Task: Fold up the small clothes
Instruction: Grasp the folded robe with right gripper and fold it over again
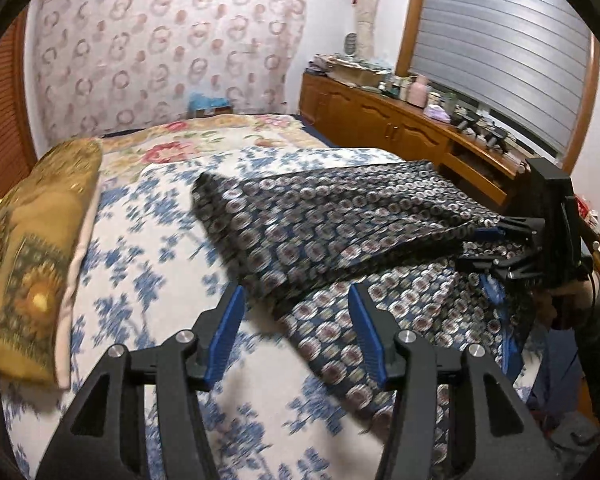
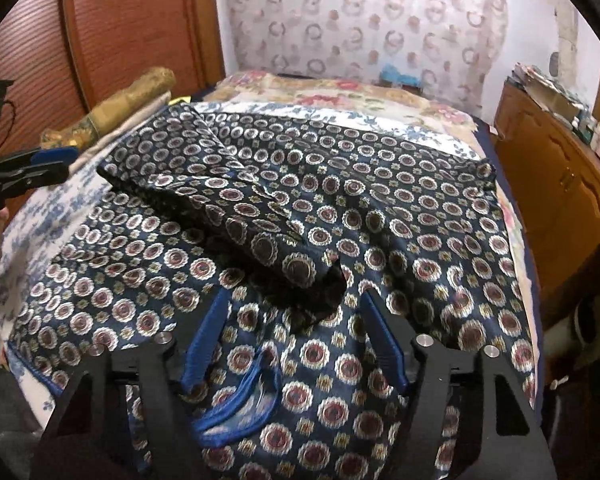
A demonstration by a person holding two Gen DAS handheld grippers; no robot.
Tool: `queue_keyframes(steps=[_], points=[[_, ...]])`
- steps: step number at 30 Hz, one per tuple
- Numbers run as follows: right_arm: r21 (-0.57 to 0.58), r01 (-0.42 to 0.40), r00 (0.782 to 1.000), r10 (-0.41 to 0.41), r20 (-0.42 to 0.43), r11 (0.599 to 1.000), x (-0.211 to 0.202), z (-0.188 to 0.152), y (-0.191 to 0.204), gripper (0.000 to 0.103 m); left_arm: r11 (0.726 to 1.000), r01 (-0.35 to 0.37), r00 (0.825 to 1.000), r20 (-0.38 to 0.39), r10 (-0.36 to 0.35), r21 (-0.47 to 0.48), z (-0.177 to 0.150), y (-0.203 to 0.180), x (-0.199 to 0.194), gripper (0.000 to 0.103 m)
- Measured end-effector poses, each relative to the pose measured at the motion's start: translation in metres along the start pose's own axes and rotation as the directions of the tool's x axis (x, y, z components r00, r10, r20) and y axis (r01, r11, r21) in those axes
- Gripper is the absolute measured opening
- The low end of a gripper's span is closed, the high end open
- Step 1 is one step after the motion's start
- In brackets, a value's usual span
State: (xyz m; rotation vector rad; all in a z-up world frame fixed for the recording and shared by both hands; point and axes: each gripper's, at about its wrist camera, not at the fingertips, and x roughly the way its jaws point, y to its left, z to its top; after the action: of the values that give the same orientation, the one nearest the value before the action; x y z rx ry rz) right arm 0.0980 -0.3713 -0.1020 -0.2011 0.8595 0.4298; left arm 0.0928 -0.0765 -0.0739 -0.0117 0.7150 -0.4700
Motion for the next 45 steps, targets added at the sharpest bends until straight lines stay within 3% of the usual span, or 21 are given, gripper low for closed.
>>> queue_keyframes(steps=[11, 12, 13, 15, 30, 38, 45], points=[[-0.037, -0.005, 1.000, 0.004, -0.029, 0.999, 0.011, 0.005, 0.002, 0.032, 0.999, -0.028, 1.000, 0.011, 0.029, -0.021, -0.009, 0.009, -0.006, 0.053], [-0.039, -0.014, 1.000, 0.014, -0.015, 0.999, 0.009, 0.006, 0.002, 0.015, 0.999, -0.029, 1.000, 0.011, 0.030, -0.022, -0.009, 0.010, -0.006, 0.053], [-0.039, -0.023, 1.000, 0.023, -0.002, 0.999, 0.008, 0.006, 0.003, 0.006, 0.999, -0.031, 0.999, 0.011, 0.031, -0.022, -0.009, 0.011, -0.007, 0.053], [-0.025, -0.060, 0.998, 0.060, 0.021, 0.998, 0.003, 0.007, 0.002, 0.003, 0.999, -0.034, 0.999, 0.010, 0.035, -0.026, -0.009, 0.012, -0.007, 0.053], [-0.028, -0.086, 0.984, 0.090, 0.157, 0.996, -0.031, 0.010, 0.012, 0.000, 0.999, -0.033, 0.999, 0.012, 0.033, -0.032, -0.011, 0.015, -0.007, 0.053], [-0.039, -0.056, 0.991, 0.061, 0.116, 0.998, -0.017, 0.009, 0.013, 0.000, 0.999, -0.029, 1.000, 0.006, 0.029, -0.030, -0.011, 0.012, -0.005, 0.053], [-0.042, -0.014, 0.999, 0.016, 0.047, 0.999, 0.005, 0.011, 0.009, 0.019, 0.998, -0.037, 0.999, 0.016, 0.038, -0.045, -0.012, 0.013, -0.006, 0.053]])
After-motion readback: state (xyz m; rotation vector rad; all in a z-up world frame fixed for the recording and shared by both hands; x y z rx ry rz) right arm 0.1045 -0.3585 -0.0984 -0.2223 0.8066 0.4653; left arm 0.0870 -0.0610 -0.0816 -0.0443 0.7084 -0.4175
